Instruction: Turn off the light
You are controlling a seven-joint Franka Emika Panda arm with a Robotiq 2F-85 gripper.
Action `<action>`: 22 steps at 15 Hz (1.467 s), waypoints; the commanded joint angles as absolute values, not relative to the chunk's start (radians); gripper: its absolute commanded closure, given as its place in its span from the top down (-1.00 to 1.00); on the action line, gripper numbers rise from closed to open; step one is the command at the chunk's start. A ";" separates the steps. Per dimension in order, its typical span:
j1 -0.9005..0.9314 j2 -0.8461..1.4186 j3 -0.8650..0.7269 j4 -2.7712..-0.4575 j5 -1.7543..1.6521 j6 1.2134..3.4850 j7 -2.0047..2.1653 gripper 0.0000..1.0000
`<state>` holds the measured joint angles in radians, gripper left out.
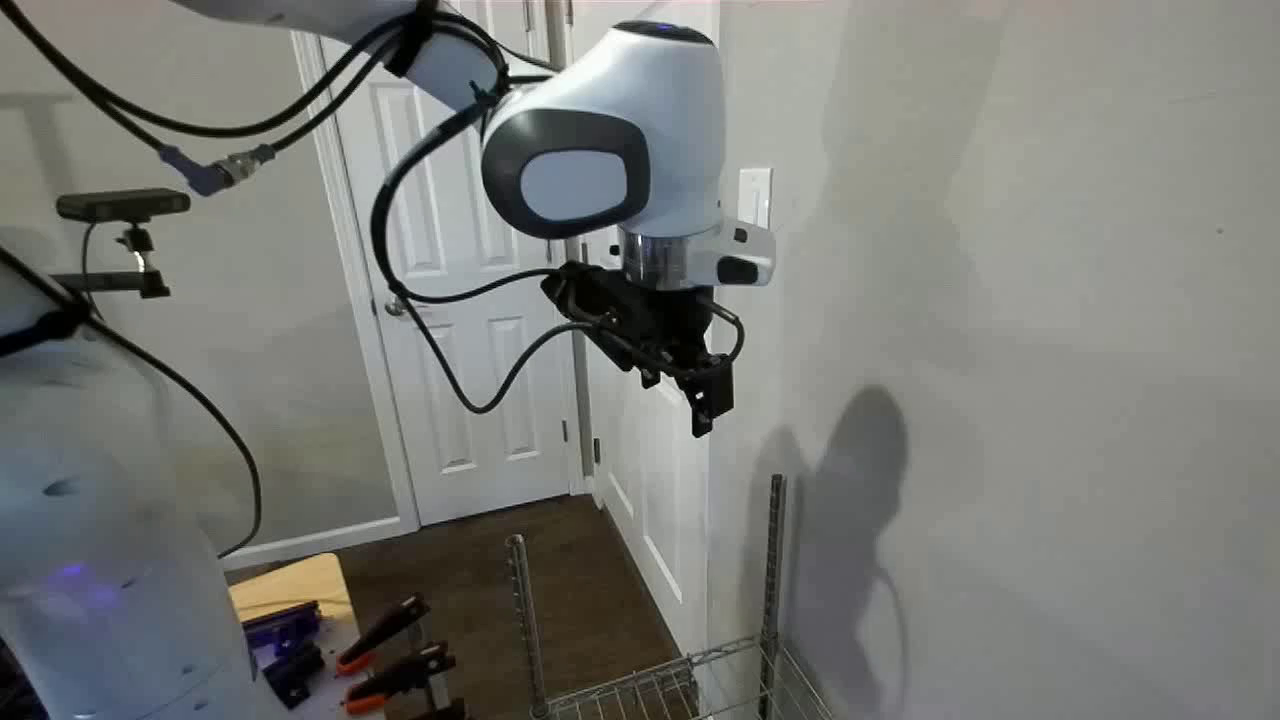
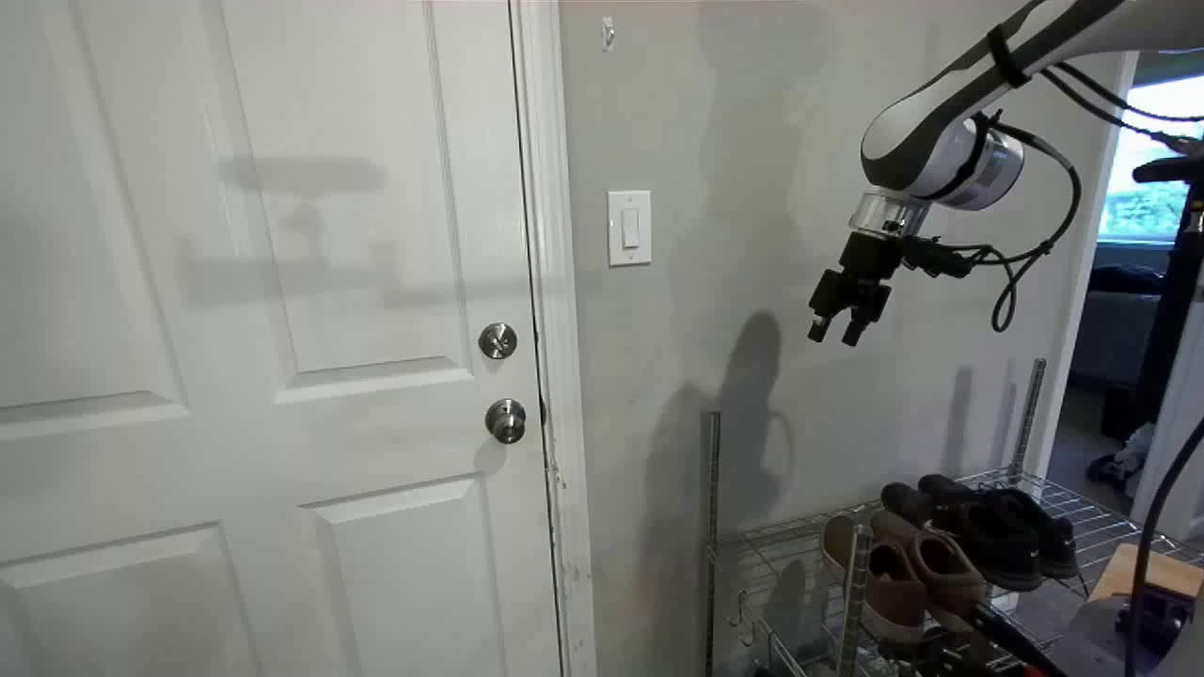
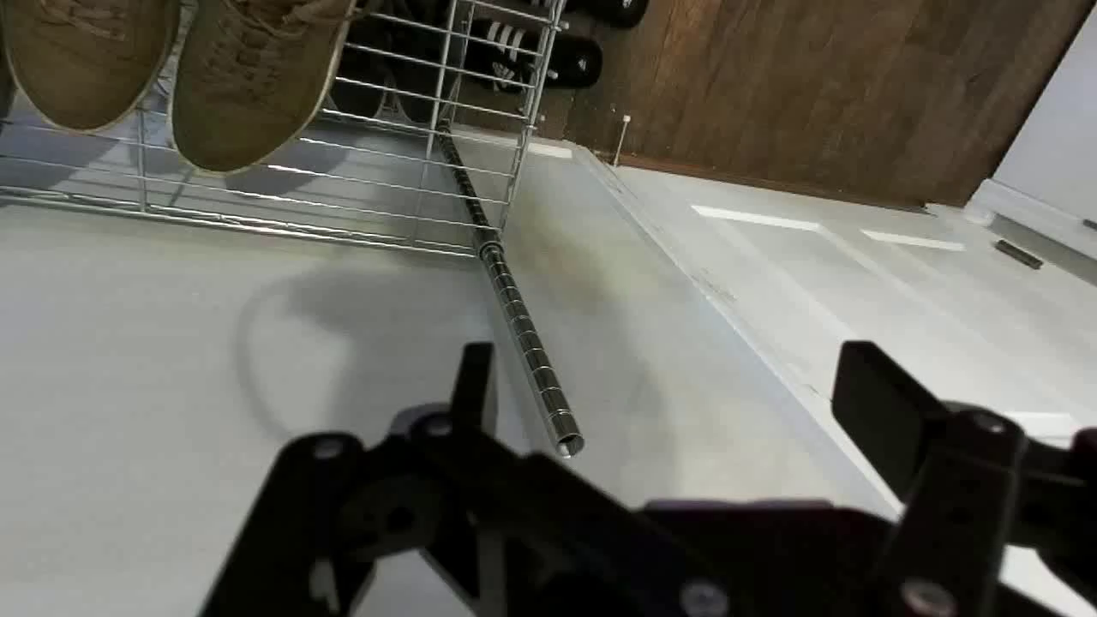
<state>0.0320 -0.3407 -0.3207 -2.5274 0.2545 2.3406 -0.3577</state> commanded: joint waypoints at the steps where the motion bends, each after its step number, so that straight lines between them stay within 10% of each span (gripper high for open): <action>1: 0.001 -0.337 -0.290 -2.526 0.268 2.336 -0.367 1.00; 14: -0.031 -0.350 -0.224 -2.570 0.182 2.361 -0.304 1.00; 22: -0.018 -0.309 -0.110 -2.625 0.075 2.399 -0.212 -0.33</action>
<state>-0.0137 -0.3239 -0.1559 -2.6037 0.1189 2.3615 -0.2528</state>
